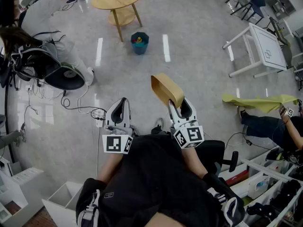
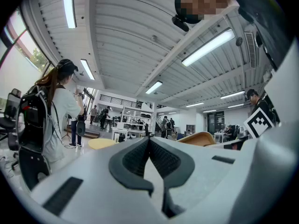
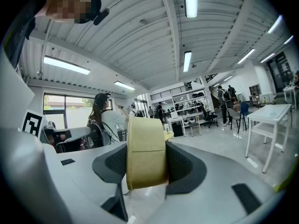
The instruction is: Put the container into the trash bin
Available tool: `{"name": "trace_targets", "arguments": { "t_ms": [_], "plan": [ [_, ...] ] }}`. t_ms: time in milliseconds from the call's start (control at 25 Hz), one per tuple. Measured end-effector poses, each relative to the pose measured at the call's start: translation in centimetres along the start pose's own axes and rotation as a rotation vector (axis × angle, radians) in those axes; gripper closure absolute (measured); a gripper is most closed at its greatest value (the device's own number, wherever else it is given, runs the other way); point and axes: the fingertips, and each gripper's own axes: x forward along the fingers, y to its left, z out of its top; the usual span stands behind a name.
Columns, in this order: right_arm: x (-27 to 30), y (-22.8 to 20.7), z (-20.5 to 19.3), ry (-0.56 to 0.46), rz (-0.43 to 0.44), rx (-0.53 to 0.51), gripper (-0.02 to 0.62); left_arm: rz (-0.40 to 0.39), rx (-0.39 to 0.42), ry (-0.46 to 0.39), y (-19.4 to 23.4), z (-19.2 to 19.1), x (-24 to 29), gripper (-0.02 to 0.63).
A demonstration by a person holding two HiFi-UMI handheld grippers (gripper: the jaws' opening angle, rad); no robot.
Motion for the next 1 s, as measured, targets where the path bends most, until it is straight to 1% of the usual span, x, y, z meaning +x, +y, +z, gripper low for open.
{"name": "trace_targets", "arguments": {
  "t_ms": [320,600,800,1000],
  "plan": [
    [-0.3,-0.4,-0.2,0.0,-0.001,-0.004,0.365,-0.007,0.002,0.004,-0.7,-0.3,0.1,0.597],
    [0.0,-1.9,0.3,0.004,0.005,0.02,0.365,-0.002,0.004,0.012,-1.8,-0.2,1.5,0.597],
    [-0.2,-4.1,0.2,0.011,0.014,0.043,0.365,0.015,0.009,0.01,-3.5,-0.3,2.4,0.597],
    [-0.5,-7.4,0.4,0.017,0.032,0.05,0.365,0.038,0.012,0.008,-5.9,-0.5,4.0,0.597]
  ]
}}
